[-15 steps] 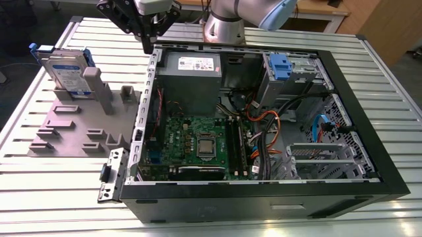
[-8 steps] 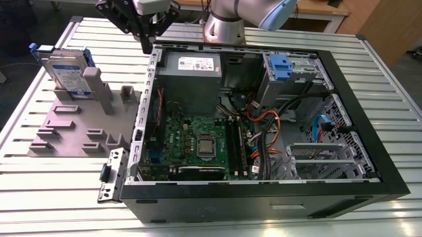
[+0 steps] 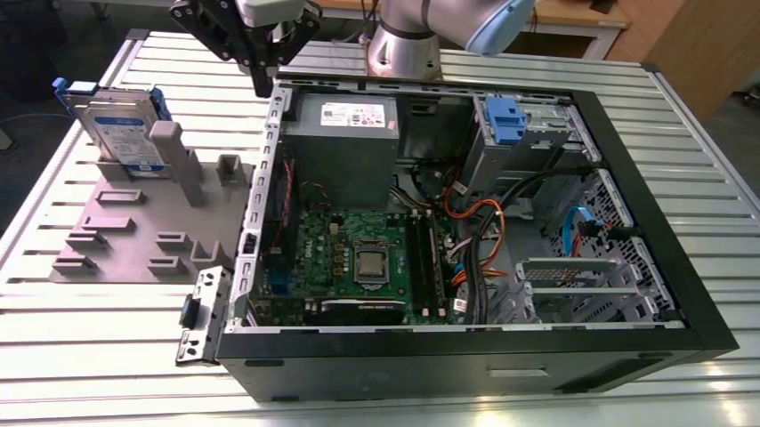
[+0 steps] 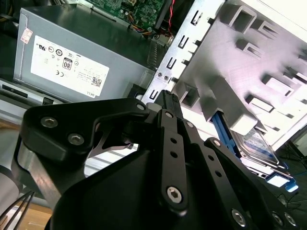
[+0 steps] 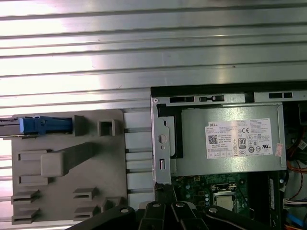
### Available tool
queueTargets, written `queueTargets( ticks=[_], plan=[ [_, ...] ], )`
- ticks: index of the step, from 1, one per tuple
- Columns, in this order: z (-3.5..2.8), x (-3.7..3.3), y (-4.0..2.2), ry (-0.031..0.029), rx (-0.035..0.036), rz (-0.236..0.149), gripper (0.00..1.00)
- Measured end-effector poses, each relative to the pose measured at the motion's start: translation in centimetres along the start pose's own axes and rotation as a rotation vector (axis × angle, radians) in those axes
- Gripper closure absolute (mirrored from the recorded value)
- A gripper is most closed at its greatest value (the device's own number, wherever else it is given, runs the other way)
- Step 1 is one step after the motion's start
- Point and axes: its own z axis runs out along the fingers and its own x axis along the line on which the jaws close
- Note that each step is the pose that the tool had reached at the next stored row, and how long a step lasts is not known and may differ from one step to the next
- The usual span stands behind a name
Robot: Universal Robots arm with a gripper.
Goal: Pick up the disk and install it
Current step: 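Reach for the disk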
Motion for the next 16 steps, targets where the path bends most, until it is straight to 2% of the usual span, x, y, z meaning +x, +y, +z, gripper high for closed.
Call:
queueTargets(
  ticks=[16],
  plan=[
    [0.03,0.61,-0.05,0.0002,0.0000,0.000,0.89]
  ],
)
